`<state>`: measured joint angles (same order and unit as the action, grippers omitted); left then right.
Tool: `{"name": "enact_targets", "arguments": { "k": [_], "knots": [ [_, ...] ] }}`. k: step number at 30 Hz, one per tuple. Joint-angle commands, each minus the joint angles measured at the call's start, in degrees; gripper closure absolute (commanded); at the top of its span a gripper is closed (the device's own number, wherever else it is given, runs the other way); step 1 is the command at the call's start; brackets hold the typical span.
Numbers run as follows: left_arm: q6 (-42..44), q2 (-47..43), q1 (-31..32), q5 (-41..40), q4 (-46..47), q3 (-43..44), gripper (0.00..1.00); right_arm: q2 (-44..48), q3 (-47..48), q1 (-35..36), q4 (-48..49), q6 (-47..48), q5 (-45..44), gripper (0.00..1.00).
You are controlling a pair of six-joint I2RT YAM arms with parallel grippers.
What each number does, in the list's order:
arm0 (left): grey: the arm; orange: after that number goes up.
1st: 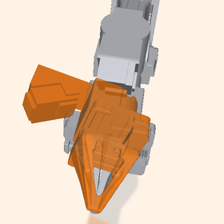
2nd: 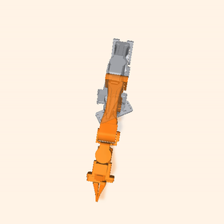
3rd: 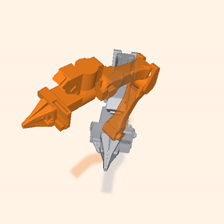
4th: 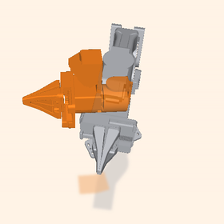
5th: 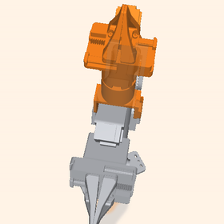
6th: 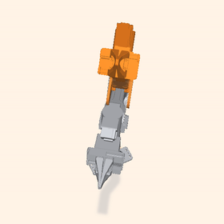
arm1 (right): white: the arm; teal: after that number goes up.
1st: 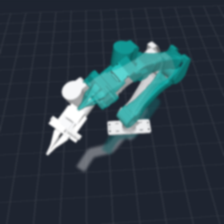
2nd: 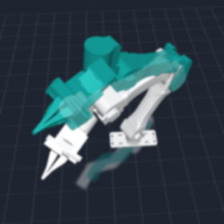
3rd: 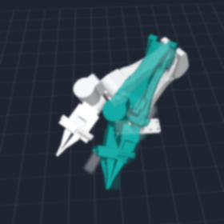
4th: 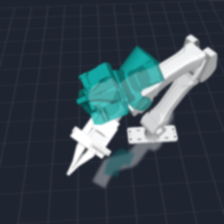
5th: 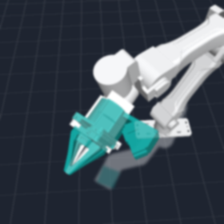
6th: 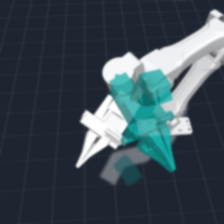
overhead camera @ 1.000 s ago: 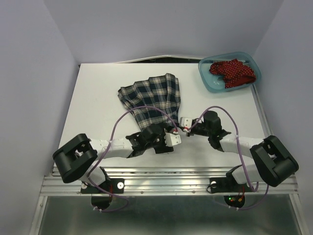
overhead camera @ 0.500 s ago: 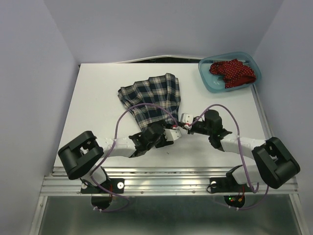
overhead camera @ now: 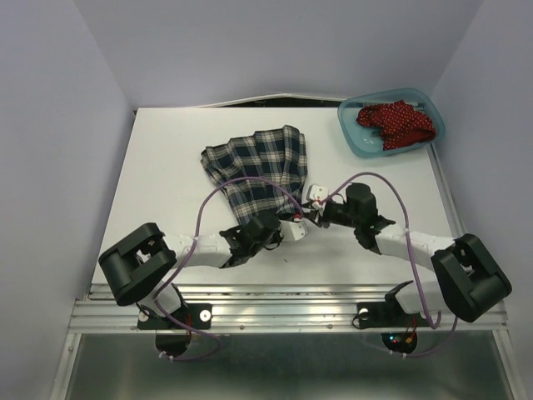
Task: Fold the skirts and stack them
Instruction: Fold the skirt
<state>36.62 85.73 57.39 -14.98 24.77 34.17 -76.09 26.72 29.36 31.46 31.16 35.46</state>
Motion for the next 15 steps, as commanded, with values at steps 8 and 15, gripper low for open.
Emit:
{"name": "enact_targets", "arguments": {
  "k": [8, 15],
  "knots": [
    [1.87, -8.38, 3.07, 4.47, -16.24, 0.63, 1.00, 4.65, 17.12, -14.68, -26.10, -8.73, 0.22, 0.18],
    [-2.25, -10.06, 8.27, 6.19, -27.66, 3.79, 1.00, -14.31, 42.67, -15.21, -29.08, -21.29, 8.64, 0.21]
  ]
}}
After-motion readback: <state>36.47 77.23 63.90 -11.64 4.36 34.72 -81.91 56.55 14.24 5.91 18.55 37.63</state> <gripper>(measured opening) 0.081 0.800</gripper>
